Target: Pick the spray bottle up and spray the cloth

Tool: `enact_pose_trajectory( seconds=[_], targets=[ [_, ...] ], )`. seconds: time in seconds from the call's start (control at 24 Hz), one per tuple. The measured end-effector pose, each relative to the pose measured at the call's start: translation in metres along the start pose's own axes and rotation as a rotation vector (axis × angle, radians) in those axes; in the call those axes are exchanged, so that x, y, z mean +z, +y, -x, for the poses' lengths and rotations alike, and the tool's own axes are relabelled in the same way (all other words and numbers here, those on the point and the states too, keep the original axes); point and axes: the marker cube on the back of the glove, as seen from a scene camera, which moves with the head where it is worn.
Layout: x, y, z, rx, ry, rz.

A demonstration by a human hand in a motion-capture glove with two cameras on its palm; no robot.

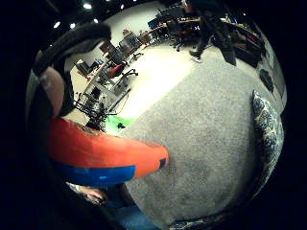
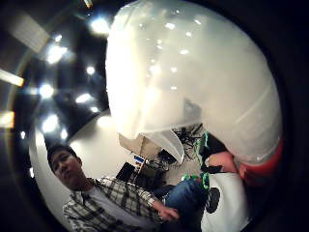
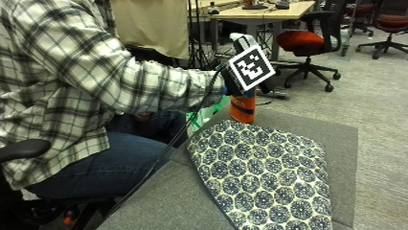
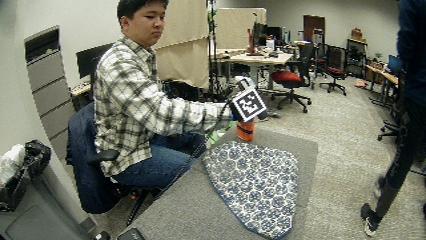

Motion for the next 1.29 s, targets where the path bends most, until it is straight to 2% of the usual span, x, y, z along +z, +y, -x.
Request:
enact_pose_trajectory(
  seconds=[0.29,0.58,1.29],
  targets=[
    [-0.007,0.006,-0.001,0.032,0.059,0.020],
    [-0.009,0.014,-0.009,0.160,0.053,0.124],
    [-0.031,0.036,0.001,0.195,0.225,0.207]
  ],
)
